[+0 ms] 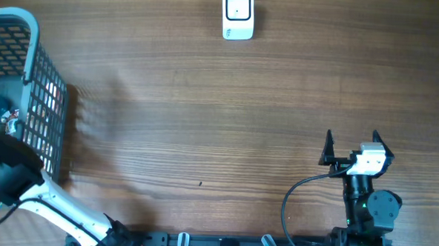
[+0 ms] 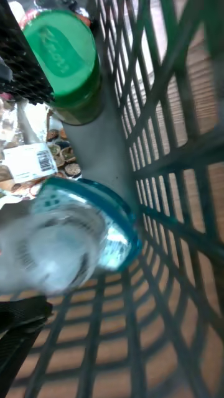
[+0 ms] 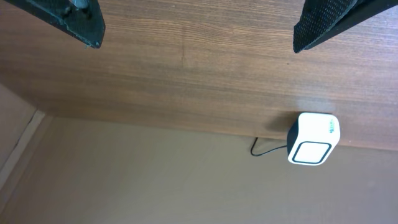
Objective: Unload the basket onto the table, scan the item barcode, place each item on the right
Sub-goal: 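Reach the left gripper into the basket and grasp the blue water bottle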
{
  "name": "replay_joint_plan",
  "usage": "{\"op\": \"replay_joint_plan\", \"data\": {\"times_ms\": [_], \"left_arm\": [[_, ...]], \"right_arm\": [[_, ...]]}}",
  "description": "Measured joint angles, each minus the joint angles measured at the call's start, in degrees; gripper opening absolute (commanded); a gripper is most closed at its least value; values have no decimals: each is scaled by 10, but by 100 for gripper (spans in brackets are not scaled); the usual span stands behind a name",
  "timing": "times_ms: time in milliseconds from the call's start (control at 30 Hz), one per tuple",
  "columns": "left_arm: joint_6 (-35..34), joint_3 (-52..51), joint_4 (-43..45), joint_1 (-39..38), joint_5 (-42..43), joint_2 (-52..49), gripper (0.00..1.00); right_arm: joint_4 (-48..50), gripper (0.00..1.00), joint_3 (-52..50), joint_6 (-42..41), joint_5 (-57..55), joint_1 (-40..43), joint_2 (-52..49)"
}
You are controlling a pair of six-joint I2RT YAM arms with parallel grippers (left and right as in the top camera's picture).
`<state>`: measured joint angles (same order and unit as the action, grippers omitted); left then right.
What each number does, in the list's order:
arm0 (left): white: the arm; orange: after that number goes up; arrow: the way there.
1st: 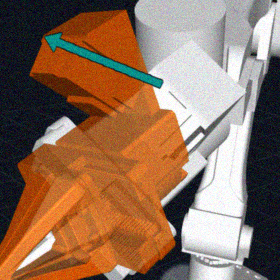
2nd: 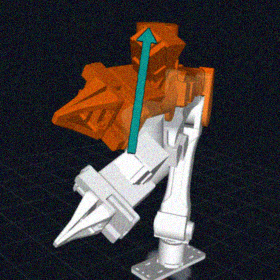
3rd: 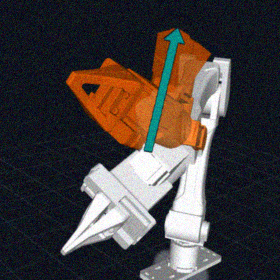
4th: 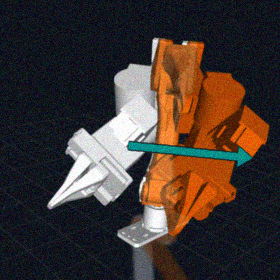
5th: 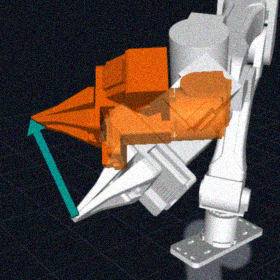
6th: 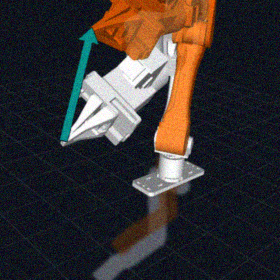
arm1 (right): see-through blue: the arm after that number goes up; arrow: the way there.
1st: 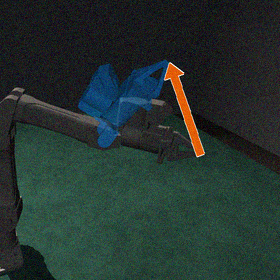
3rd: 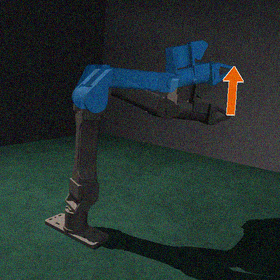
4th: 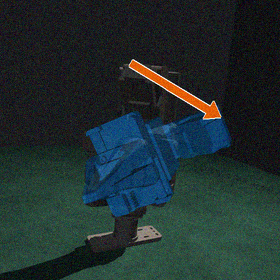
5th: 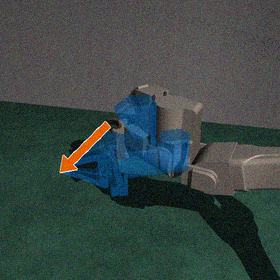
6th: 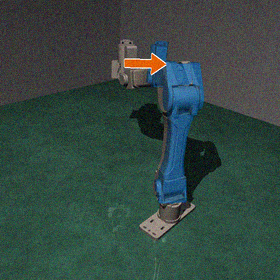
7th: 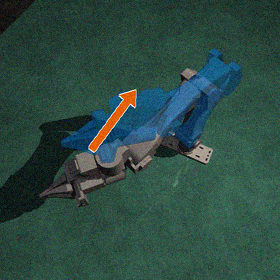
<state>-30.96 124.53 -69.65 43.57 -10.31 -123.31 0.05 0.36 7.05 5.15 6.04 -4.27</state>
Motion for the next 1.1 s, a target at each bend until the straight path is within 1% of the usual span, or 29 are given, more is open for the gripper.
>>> {"op": "replay_joint_plan", "data": {"times_ms": [67,167,200,267,300,400,433,533,600,700,933,1033,1100], "left_arm": [[11,-1,21,0,-5,-24,100],[54,-2,61,-4,-6,-27,100],[66,-2,64,-4,-6,-27,94],[79,-2,68,-4,-6,-27,68],[83,-2,70,-4,-6,-27,58],[90,-2,71,-4,-7,-28,56],[91,-2,69,-4,-8,-28,45],[94,-2,60,-4,-9,-29,25],[94,1,58,-4,-12,-29,4],[94,8,42,-4,-4,-25,4],[94,2,45,-5,-3,-16,4],[87,-9,56,-3,9,16,4],[83,-10,75,-3,30,70,4]], "right_arm": [[0,100,0,0,0,0,0],[0,100,0,0,0,0,0],[0,100,0,0,0,0,0],[0,100,0,0,0,0,0],[0,100,0,0,0,0,0],[0,100,0,0,0,0,0],[0,100,0,0,0,0,0],[0,100,0,0,0,0,0],[0,100,0,0,0,0,0],[0,100,0,0,0,0,0],[0,100,0,0,0,0,0],[0,100,0,0,0,0,0],[0,100,0,0,0,0,0]]}}
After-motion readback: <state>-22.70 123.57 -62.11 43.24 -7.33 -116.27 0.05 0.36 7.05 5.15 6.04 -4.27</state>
